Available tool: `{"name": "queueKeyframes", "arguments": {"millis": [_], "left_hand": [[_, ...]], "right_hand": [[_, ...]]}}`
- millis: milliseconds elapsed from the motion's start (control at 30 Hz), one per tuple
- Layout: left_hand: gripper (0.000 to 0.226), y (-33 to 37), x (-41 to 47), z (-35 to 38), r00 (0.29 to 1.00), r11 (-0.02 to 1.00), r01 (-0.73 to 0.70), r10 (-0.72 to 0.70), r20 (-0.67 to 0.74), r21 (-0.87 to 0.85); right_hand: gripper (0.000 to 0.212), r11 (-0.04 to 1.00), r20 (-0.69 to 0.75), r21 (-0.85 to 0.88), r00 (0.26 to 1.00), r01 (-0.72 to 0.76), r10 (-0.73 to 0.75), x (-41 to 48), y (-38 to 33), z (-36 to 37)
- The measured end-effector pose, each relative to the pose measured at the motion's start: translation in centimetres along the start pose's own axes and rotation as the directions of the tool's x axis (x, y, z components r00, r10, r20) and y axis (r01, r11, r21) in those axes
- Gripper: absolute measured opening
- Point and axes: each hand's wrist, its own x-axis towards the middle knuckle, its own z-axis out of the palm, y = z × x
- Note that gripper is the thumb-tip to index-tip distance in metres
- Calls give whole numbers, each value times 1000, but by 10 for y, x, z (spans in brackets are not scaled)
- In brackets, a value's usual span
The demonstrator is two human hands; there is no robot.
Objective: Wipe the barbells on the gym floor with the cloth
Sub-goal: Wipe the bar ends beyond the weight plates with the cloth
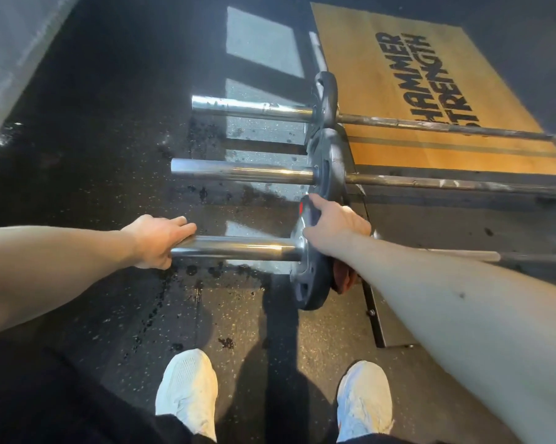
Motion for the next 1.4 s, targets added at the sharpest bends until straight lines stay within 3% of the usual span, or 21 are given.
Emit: {"name": "queueKeyframes", "arguments": {"millis": [100, 267, 400, 433, 500, 567, 767, 833, 900, 933, 1000, 1067, 1100, 1267, 1333, 1400], "left_hand": [[64, 3, 3, -5, 999, 999, 10, -9, -33, 40], [66, 9, 13, 13, 999, 1000, 1, 0, 35, -13], [64, 0, 12, 16, 999, 998, 10, -6, 51, -64], [61, 1, 10, 17, 999, 997, 18, -15, 38, -77], [56, 3, 8, 17, 999, 991, 38, -35, 23, -125], [57, 3, 7, 19, 998, 982, 55, -52, 18, -180], [72, -11, -14, 18, 985, 938, 167, -175, 1, -303], [79, -18, -25, 15, 965, 910, 250, -262, 10, -330], [80, -26, -33, 15, 934, 863, 342, -354, 37, -371], [79, -29, -36, 18, 916, 827, 386, -397, 61, -408], [75, -38, -41, 27, 885, 725, 442, -450, 124, -528], [68, -45, -45, 35, 880, 615, 443, -439, 184, -652], [64, -48, -47, 38, 884, 571, 428, -427, 192, -701], [47, -53, -56, 47, 891, 326, 362, -395, 223, -873], [42, -56, -59, 51, 903, 373, 339, -388, 186, -864], [40, -56, -63, 53, 910, 485, 329, -393, 134, -810]], "right_hand": [[75, 999, -36, -43, 999, -14, 13, -3, 29, -1], [81, 993, -7, -94, 997, 75, -76, -7, 29, 17], [110, 994, 94, -53, 992, 90, -85, -5, 22, 7], [109, 993, 82, -93, 994, 77, -69, -3, 19, -2], [86, 982, 1, -182, 999, 44, -44, -2, 7, -25], [60, 987, -106, -145, 990, 73, -89, -6, -8, -50], [36, 922, -288, 271, 937, 276, -196, -6, -70, -71], [26, 860, -277, 377, 928, 345, -251, -5, -84, -44], [19, 801, -122, 508, 947, 316, -296, -9, -87, 1], [20, 822, -35, 484, 946, 299, -323, -9, -81, 32], [24, 914, 81, 184, 921, 361, -380, -4, -61, 93], [58, 884, 81, -135, 894, 448, -441, 1, -41, 136], [64, 873, 25, -189, 891, 450, -454, 2, -36, 146], [61, 864, -219, -125, 835, 489, -504, -19, -60, 165], [72, 829, -172, -42, 813, 558, -556, -27, -84, 172], [84, 799, -106, -48, 792, 599, -601, -32, -119, 183]]}}
